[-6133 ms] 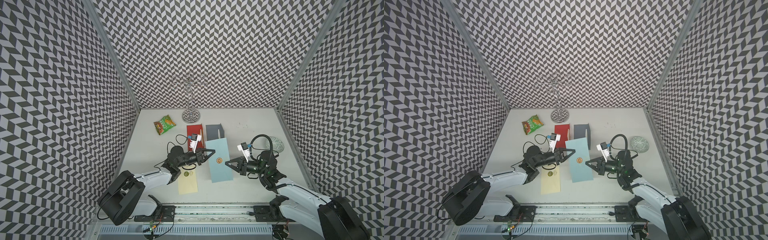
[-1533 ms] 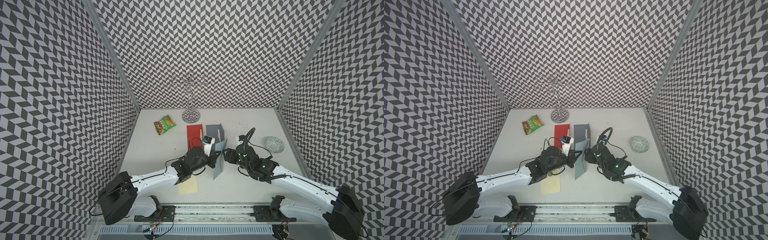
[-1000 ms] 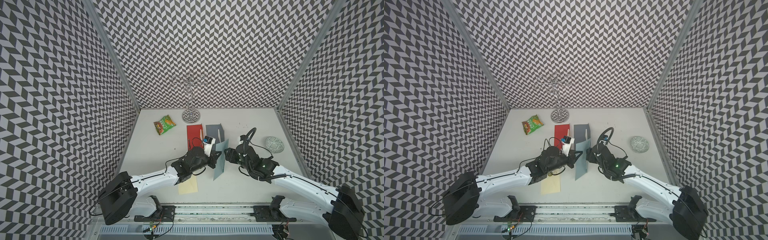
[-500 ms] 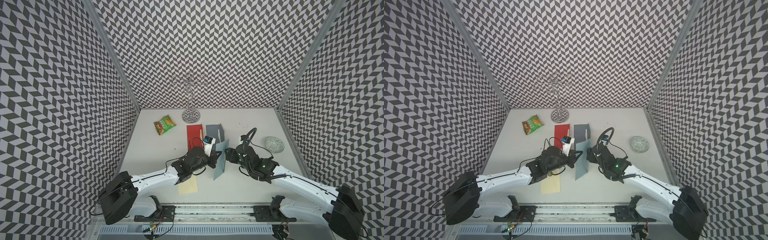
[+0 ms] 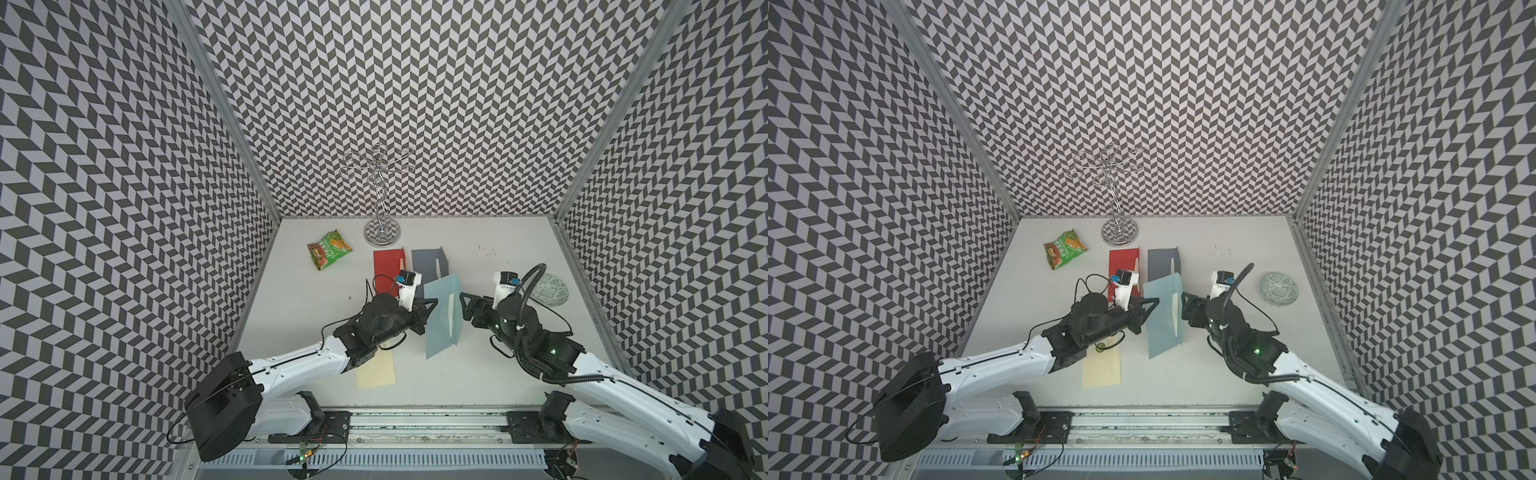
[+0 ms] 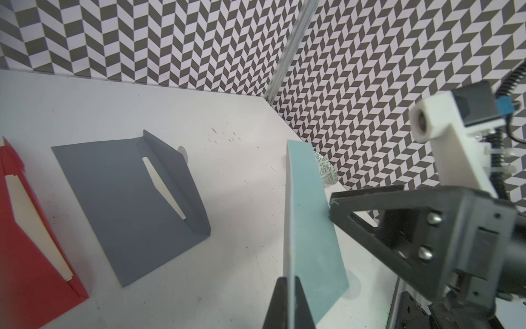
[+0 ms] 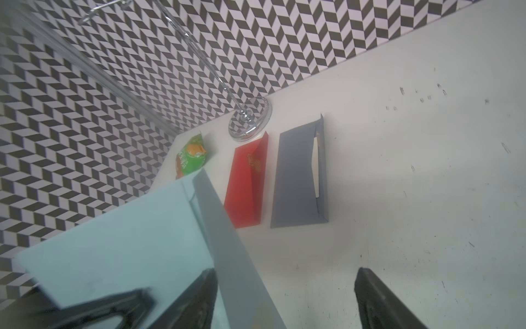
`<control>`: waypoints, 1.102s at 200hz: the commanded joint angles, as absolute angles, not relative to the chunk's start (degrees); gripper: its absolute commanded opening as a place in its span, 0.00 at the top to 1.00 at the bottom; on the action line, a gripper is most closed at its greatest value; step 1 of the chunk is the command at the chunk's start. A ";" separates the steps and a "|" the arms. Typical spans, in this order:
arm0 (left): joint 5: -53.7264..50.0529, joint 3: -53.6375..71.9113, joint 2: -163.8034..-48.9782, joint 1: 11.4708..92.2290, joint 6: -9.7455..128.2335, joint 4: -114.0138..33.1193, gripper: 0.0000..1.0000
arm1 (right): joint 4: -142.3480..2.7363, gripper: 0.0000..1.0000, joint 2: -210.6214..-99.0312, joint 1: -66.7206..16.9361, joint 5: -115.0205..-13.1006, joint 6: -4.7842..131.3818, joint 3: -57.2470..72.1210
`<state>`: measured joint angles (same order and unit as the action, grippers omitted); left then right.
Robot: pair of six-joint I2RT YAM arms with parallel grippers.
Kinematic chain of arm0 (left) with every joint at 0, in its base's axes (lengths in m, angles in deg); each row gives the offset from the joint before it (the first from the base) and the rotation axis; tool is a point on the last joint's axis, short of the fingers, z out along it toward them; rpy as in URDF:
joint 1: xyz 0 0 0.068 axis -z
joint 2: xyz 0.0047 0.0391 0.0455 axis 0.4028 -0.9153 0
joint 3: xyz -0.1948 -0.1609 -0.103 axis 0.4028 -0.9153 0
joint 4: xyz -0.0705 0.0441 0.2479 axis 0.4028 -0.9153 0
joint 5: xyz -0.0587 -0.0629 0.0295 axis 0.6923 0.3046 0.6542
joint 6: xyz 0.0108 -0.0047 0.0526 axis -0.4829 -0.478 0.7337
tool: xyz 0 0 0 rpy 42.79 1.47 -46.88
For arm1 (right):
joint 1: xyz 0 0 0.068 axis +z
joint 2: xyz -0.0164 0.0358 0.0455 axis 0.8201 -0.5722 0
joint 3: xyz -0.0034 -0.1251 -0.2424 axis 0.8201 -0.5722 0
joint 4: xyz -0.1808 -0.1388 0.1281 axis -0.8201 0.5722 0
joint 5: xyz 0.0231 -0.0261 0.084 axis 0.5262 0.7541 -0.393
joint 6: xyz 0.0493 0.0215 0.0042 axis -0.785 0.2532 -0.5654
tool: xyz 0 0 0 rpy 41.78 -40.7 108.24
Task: Open the envelope
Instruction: Open the envelope flap on the envelope.
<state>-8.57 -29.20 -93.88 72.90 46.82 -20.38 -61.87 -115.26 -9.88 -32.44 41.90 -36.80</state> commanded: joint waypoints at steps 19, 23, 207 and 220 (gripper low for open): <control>6.43 -33.08 -92.42 63.21 35.06 -10.61 1.00 | -78.17 0.20 -106.54 -10.03 -40.38 49.09 -44.36; 7.49 -33.40 -92.40 62.44 33.89 -9.84 1.00 | -79.08 0.20 -105.85 -10.04 -41.36 49.55 -44.88; 19.25 -38.30 -92.73 53.64 14.72 6.08 1.00 | -67.24 0.21 -128.32 -1.07 -30.91 55.11 -32.69; 19.29 -38.39 -92.73 53.66 14.82 6.04 1.00 | -66.81 0.22 -127.78 -1.06 -29.01 54.39 -32.70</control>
